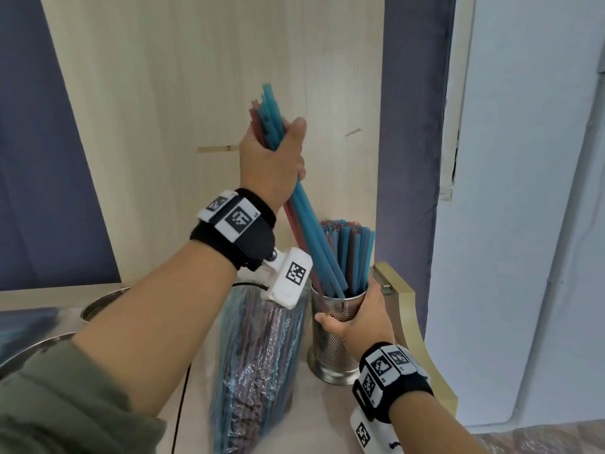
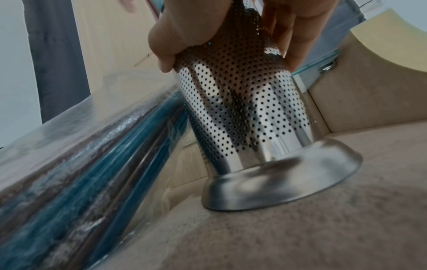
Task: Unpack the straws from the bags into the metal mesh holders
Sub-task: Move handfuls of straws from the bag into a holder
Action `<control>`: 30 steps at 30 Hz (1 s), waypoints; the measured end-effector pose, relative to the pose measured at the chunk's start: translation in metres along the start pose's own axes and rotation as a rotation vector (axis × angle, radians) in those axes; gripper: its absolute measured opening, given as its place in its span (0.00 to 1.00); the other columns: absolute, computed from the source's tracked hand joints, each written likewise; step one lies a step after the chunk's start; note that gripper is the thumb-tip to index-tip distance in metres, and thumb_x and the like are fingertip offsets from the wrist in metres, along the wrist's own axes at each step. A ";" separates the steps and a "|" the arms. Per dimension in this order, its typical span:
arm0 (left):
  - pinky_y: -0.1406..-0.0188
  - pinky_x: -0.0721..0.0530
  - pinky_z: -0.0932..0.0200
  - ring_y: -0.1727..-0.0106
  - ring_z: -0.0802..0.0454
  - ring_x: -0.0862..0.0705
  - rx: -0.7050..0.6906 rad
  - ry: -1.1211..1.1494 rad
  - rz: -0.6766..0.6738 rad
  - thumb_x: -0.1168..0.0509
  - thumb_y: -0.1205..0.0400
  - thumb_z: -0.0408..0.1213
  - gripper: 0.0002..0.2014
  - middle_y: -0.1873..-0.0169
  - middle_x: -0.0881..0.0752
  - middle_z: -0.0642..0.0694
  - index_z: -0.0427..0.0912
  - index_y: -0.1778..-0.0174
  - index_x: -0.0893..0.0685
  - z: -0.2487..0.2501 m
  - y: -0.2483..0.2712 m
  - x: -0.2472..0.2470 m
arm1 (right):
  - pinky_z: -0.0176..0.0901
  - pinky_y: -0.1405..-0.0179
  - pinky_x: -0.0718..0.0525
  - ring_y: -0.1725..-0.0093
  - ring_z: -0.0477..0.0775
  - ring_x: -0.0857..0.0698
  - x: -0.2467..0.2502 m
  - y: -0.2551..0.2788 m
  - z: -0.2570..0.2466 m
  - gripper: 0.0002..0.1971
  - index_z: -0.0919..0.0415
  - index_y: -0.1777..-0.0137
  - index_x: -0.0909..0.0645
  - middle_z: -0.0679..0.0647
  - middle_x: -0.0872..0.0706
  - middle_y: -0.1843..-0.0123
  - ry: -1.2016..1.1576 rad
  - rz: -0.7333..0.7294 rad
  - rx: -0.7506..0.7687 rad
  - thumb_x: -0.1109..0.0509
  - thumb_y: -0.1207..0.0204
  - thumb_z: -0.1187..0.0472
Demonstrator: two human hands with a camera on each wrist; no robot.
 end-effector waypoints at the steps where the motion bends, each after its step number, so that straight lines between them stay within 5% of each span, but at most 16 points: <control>1: 0.77 0.22 0.60 0.81 0.55 0.27 0.008 0.005 0.051 0.31 0.18 0.37 0.09 0.76 0.24 0.48 0.40 0.57 0.26 -0.005 -0.001 0.001 | 0.47 0.30 0.21 0.31 0.49 0.22 0.000 0.000 0.000 0.53 0.50 0.23 0.38 0.47 0.25 0.29 0.004 0.002 0.000 0.11 0.45 0.47; 5: 0.75 0.19 0.61 0.78 0.55 0.22 0.032 0.009 0.275 0.32 0.17 0.40 0.09 0.69 0.19 0.46 0.40 0.49 0.23 -0.023 -0.014 0.014 | 0.49 0.30 0.22 0.30 0.52 0.22 0.001 0.001 -0.001 0.53 0.51 0.22 0.39 0.49 0.26 0.27 0.012 0.004 0.001 0.11 0.44 0.47; 8: 0.69 0.16 0.58 0.70 0.48 0.16 0.083 0.019 0.379 0.32 0.18 0.43 0.20 0.59 0.14 0.37 0.36 0.35 0.24 -0.039 -0.017 0.025 | 0.49 0.30 0.22 0.30 0.52 0.22 0.002 0.001 0.000 0.53 0.51 0.22 0.38 0.49 0.26 0.27 0.009 0.006 0.000 0.11 0.44 0.47; 11: 0.73 0.17 0.60 0.73 0.50 0.17 0.083 0.042 0.422 0.32 0.18 0.43 0.24 0.56 0.13 0.34 0.35 0.29 0.26 -0.048 -0.018 0.032 | 0.48 0.31 0.22 0.31 0.51 0.22 0.002 0.001 0.000 0.52 0.50 0.23 0.38 0.48 0.26 0.28 0.006 0.005 0.003 0.11 0.44 0.47; 15: 0.74 0.19 0.59 0.75 0.51 0.20 0.021 0.004 0.334 0.32 0.18 0.40 0.08 0.65 0.18 0.41 0.42 0.51 0.23 -0.050 -0.010 0.026 | 0.49 0.30 0.21 0.31 0.50 0.21 0.001 0.000 0.002 0.52 0.49 0.24 0.37 0.46 0.25 0.29 0.002 0.000 0.007 0.11 0.45 0.46; 17: 0.74 0.18 0.58 0.75 0.51 0.21 -0.018 -0.041 0.251 0.31 0.18 0.40 0.08 0.68 0.19 0.45 0.47 0.57 0.25 -0.048 -0.004 0.016 | 0.49 0.29 0.21 0.31 0.49 0.22 0.001 -0.001 0.003 0.53 0.49 0.23 0.38 0.46 0.25 0.28 0.001 -0.001 0.005 0.11 0.45 0.46; 23: 0.59 0.11 0.51 0.64 0.52 0.15 0.000 -0.231 0.024 0.30 0.19 0.45 0.07 0.62 0.16 0.51 0.51 0.54 0.23 -0.071 0.020 -0.020 | 0.54 0.30 0.19 0.31 0.49 0.21 -0.003 -0.002 0.008 0.56 0.48 0.22 0.39 0.46 0.24 0.29 0.006 -0.001 -0.005 0.11 0.48 0.41; 26: 0.56 0.14 0.59 0.61 0.60 0.16 -0.011 -0.372 -0.071 0.31 0.19 0.47 0.08 0.62 0.17 0.55 0.48 0.50 0.20 -0.088 0.034 -0.028 | 0.55 0.31 0.18 0.32 0.49 0.20 -0.004 -0.003 0.009 0.57 0.47 0.23 0.39 0.45 0.24 0.29 -0.009 0.006 -0.006 0.13 0.50 0.36; 30: 0.38 0.21 0.42 0.45 0.50 0.20 0.030 -0.650 -0.093 0.35 0.30 0.60 0.17 0.56 0.18 0.49 0.50 0.59 0.23 -0.119 0.036 -0.011 | 0.52 0.31 0.19 0.32 0.48 0.21 -0.002 -0.002 0.008 0.55 0.46 0.23 0.39 0.44 0.24 0.29 0.016 0.014 0.010 0.12 0.47 0.39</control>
Point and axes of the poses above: each hand's wrist, its own y-axis away from the middle knuckle, its own x-axis out of the back of the hand, z = x × y, the point moved 6 cm from there along -y, towards the middle knuckle
